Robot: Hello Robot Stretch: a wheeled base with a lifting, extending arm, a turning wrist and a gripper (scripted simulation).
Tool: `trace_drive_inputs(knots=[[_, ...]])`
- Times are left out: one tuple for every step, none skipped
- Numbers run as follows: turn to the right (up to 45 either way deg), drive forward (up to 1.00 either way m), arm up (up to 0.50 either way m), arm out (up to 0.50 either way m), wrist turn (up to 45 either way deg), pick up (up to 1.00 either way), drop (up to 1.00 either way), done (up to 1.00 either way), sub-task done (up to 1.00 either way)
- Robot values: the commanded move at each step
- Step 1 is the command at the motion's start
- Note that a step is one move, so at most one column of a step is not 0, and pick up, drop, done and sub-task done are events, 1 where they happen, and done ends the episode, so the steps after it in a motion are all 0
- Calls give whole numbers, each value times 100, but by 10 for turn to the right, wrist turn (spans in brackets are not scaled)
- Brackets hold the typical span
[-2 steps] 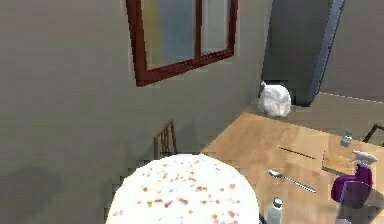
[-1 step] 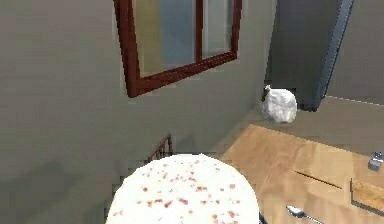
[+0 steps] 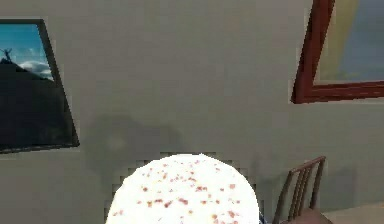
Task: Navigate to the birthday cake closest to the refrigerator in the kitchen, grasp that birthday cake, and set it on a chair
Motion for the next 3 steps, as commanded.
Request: trace_drive_inputs(knots=[[-450, 0, 0, 0, 0, 0, 0, 0, 0], [-450, 0, 0, 0, 0, 0, 0, 0, 0], [-30, 0, 0, 0, 0, 0, 0, 0, 0]])
